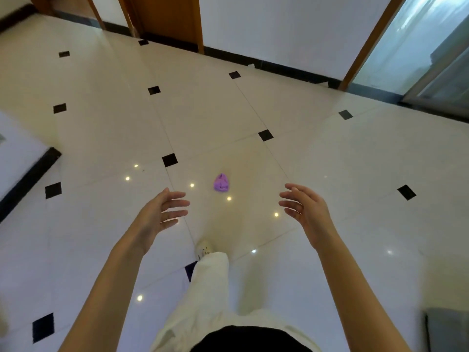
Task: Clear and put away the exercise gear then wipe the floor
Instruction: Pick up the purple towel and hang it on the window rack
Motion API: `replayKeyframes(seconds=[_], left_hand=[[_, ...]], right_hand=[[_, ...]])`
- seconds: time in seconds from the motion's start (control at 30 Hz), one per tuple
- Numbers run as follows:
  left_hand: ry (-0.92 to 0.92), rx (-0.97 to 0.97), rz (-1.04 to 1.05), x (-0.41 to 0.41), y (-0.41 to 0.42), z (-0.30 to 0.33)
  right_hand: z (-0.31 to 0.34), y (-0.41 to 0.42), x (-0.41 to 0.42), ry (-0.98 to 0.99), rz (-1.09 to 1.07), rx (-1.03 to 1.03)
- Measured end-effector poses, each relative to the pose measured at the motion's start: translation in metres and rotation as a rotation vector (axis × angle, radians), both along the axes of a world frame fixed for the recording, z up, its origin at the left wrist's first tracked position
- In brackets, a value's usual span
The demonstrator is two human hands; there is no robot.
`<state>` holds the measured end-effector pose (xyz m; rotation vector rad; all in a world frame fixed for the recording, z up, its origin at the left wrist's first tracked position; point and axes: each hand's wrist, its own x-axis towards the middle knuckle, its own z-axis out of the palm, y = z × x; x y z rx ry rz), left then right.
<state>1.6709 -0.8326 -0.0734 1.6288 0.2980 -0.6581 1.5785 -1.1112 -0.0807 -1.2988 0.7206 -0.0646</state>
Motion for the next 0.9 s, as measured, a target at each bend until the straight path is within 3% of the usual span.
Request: replayKeyframes(seconds=[0.27,0.53,0.9], left_hand=[[-0.11,-0.097,-0.054,0.147,-0.01,0.012],[0.12,-0.242,-0.015,0.254,-0.038,-0.017],[0.167,-0.085,-0.092,0.377,-0.103,-0.095]], right_hand=[[-0.012,0.006,0.126,0.015,-0.077,0.012],[-0.035,-0.011,0.219,0.081,-0.072,-0.002],[-0.105,-0.066,0.346,0.213,0.016,0.039]])
